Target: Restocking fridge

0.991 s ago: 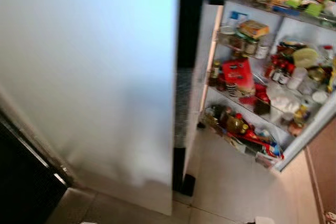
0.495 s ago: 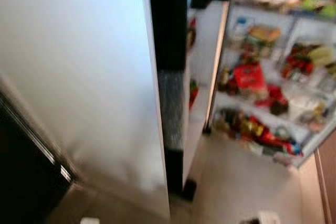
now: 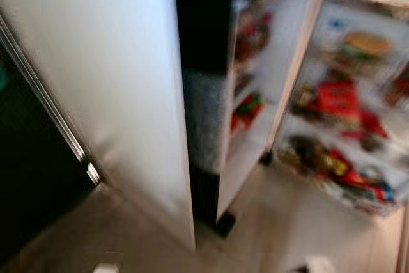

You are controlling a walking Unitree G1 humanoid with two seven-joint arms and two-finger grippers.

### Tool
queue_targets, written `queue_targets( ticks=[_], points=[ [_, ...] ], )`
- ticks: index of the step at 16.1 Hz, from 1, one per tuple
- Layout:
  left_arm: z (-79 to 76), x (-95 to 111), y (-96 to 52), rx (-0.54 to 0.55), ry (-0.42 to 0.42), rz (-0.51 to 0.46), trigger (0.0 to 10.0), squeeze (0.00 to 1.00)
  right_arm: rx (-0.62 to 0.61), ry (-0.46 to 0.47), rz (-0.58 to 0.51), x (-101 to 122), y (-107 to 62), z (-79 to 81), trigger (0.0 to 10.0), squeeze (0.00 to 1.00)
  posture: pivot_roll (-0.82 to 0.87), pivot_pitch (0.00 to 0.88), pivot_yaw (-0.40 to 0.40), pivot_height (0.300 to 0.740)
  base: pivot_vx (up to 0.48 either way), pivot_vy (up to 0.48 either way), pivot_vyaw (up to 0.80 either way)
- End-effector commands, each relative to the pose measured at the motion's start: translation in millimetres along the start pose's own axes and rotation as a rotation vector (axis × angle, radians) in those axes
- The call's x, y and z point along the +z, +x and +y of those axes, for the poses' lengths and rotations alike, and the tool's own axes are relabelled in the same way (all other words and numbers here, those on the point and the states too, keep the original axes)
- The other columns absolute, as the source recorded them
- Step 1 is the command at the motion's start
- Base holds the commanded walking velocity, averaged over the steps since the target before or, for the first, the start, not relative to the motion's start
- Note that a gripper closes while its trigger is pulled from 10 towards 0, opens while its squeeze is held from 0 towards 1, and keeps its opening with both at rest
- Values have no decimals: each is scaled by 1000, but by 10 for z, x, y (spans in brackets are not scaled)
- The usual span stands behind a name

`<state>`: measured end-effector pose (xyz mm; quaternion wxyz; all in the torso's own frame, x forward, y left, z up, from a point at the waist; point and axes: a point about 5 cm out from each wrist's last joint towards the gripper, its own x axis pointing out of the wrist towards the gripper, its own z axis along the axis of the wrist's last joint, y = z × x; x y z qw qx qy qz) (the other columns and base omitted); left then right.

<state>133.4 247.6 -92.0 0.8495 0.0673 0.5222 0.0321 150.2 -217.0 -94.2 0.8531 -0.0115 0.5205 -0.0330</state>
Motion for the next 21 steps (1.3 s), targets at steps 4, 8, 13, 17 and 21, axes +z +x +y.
queue_targets(
  ticks=[4,8,13,17,21],
  points=[
    [-67,34,14,-20,7,-2,10000,0,-5,-12,19,-56,-15,-65,10000,0,13,0,10,740,0,-289,727],
    [-73,31,14,-18,10,-1,10000,0,3,-44,21,-68,-18,-70,10000,0,18,0,4,740,0,-286,327],
    [-82,31,16,-15,10,-1,10000,0,18,-51,28,-81,-21,-69,10000,0,16,0,0,740,0,-295,640],
    [-88,33,16,-15,14,-2,10000,0,27,-103,26,-79,-21,-61,10000,0,14,0,-1,740,0,-295,0],
    [-94,26,16,-18,22,-1,10000,0,30,-107,32,-104,-24,-57,10000,0,14,0,2,740,0,-296,192]
  ],
)
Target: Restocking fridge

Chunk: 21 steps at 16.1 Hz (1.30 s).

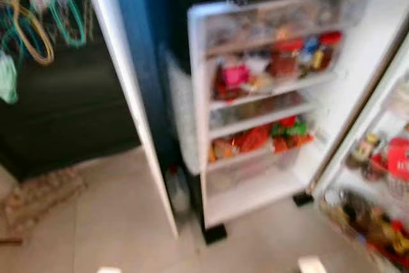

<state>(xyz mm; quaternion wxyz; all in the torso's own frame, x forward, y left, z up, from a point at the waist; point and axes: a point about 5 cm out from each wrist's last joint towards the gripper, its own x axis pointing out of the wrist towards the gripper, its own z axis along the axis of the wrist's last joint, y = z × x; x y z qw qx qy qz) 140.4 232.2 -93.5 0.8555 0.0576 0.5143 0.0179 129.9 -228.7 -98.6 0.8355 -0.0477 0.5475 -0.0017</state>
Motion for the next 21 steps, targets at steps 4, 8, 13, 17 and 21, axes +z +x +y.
queue_targets(
  ticks=[4,8,13,17,21],
  points=[
    [75,-59,-19,16,39,22,10000,0,16,-1,-28,82,17,71,10000,0,17,0,11,740,0,-297,0],
    [85,-50,-19,18,40,20,10000,0,12,2,-33,94,19,73,10000,0,19,0,10,740,0,-299,0],
    [78,-39,-16,15,42,17,10000,0,10,6,-37,103,19,71,10000,0,20,0,9,740,0,-297,0],
    [78,-32,-15,17,34,13,10000,0,11,4,-39,112,19,69,10000,0,23,0,7,740,0,-297,0],
    [85,-30,-17,16,41,10,10000,0,12,3,-38,109,20,74,10000,0,22,0,12,740,0,-220,0]
  ],
)
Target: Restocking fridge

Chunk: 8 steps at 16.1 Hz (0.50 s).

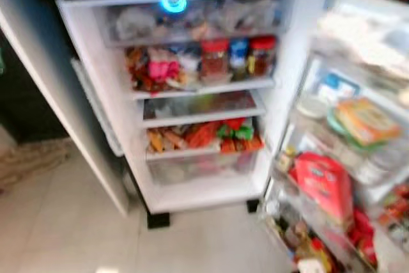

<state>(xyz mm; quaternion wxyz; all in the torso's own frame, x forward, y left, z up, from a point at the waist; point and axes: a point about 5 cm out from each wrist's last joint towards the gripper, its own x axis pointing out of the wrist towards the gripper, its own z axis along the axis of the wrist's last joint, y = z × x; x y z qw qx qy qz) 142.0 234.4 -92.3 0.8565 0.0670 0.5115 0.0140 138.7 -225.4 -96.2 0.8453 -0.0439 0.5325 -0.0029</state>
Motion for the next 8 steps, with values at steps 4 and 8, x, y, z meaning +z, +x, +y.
queue_targets(
  ticks=[4,8],
  points=[
    [90,25,-23,53,51,-69,10000,0,11,-5,-4,15,9,50,10000,0,24,0,14,740,0,0,0],
    [177,893,-78,142,112,-471,10000,0,10,-21,0,22,7,28,10000,0,45,0,8,740,0,0,0]
  ],
)
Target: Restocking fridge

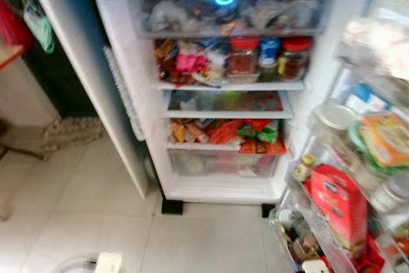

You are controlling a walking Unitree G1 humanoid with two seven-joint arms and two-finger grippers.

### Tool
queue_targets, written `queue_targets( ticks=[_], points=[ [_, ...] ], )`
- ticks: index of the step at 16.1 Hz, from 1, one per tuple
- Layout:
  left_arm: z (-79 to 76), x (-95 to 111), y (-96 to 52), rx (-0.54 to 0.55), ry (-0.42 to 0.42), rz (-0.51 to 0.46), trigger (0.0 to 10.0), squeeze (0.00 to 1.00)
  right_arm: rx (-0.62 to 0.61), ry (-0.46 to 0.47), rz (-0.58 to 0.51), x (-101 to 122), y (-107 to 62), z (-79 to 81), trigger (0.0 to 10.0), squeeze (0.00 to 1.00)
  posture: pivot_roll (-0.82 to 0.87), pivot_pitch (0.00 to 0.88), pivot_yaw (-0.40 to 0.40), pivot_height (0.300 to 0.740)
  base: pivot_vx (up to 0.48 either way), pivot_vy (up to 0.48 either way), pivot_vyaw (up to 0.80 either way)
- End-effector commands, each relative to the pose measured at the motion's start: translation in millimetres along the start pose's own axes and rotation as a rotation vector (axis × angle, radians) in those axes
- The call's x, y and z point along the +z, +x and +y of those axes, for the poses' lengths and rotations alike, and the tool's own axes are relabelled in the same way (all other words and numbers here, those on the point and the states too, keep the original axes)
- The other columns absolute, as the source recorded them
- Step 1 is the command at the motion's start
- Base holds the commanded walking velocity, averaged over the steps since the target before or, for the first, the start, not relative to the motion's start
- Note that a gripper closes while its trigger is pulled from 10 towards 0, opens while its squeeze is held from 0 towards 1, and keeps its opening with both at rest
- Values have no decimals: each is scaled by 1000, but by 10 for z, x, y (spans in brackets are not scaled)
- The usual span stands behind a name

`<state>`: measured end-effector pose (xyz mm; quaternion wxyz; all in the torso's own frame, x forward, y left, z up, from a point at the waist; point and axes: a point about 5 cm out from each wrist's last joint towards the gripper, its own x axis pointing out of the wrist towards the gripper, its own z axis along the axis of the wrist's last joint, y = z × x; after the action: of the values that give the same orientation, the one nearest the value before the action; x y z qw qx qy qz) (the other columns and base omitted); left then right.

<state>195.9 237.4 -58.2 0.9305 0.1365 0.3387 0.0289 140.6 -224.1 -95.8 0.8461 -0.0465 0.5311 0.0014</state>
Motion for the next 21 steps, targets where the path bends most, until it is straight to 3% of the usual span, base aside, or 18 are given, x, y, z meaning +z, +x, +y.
queue_targets(
  ticks=[1,3,4,5,6,9,12,15,21],
  points=[
    [139,437,81,25,3,-202,10000,0,8,-19,4,14,4,14,10000,0,38,0,6,740,0,0,0],
    [107,566,58,29,-53,-307,10000,0,11,-21,-3,41,6,9,10000,0,40,0,2,740,0,0,0],
    [8,668,48,9,-133,-371,10000,0,12,-39,-11,86,10,0,10000,0,40,0,-5,740,0,0,0],
    [-38,709,34,3,-144,-404,10000,0,12,-41,-15,107,11,-3,10000,0,36,0,-7,740,0,0,0],
    [-48,722,32,2,-150,-411,10000,0,11,-42,-17,116,12,-5,10000,0,35,0,-8,740,0,0,0],
    [-115,922,-17,-16,-278,-516,10000,0,-2,-64,-36,241,17,-45,10000,0,36,0,-28,740,0,0,0],
    [-210,1036,7,-67,-349,-531,10000,0,-22,-52,-72,398,16,-101,10000,0,-25,0,-22,740,0,0,0],
    [-200,1160,49,-79,-341,-536,10000,0,-37,-21,-91,504,14,-133,10000,0,-16,0,-25,740,0,0,0],
    [-36,1426,164,-71,-336,-541,10000,0,-71,1,-112,681,18,-126,10000,0,-17,0,-6,740,0,0,0]
  ],
)
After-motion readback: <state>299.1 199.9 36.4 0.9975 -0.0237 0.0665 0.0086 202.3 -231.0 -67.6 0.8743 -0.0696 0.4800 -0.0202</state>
